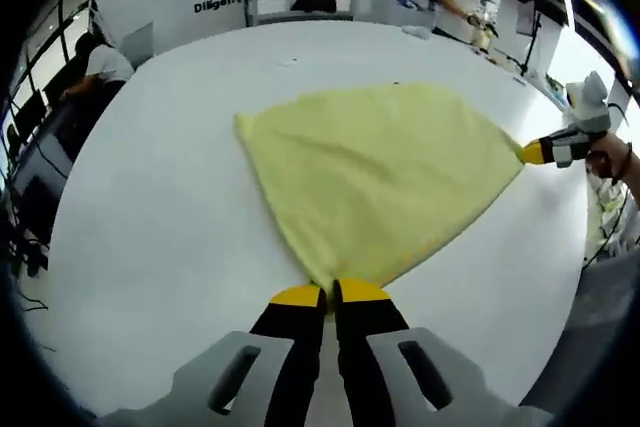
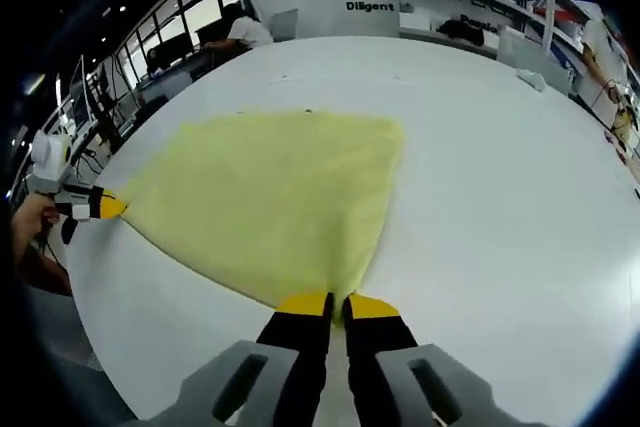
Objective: Fold the garment on the visible template until the final outline fits inside the template.
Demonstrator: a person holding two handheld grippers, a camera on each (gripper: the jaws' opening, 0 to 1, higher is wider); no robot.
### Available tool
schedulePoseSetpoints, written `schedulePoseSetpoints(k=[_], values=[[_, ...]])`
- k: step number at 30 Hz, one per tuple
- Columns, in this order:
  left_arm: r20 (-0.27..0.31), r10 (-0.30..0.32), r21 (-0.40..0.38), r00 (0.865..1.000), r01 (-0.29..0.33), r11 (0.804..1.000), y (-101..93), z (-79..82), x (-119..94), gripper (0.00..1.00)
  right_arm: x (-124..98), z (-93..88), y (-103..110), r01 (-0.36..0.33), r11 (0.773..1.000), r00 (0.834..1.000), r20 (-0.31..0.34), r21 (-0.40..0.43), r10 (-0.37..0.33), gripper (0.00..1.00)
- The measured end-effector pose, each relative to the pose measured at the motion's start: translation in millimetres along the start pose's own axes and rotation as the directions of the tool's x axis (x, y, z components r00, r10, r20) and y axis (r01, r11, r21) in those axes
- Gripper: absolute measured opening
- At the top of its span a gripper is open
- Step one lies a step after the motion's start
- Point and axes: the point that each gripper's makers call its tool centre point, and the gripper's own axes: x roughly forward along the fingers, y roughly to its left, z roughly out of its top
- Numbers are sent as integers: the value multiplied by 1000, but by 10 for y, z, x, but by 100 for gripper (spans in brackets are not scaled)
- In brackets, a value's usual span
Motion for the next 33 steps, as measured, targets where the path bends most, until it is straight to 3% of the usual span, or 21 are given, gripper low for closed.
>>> schedulePoseSetpoints(k=[6, 11, 18, 33], values=[[9, 26, 47, 1000, -26, 999, 35, -54, -62, 5, -45, -62, 85, -25, 1000, 1000, -4, -6, 25, 0], [17, 17, -26, 1000, -17, 1000, 88, -140, -133, 5, -82, -111, 166, -32, 999, 999, -7, -23, 32, 0], [27, 14, -46, 1000, -13, 999, 111, -208, -204, 6, -112, -164, 245, -28, 999, 1000, -6, -36, 28, 0], [31, 7, -24, 999, -6, 1000, 105, -322, -260, 5, -140, -247, 332, -17, 998, 1000, -5, -69, 17, 0]])
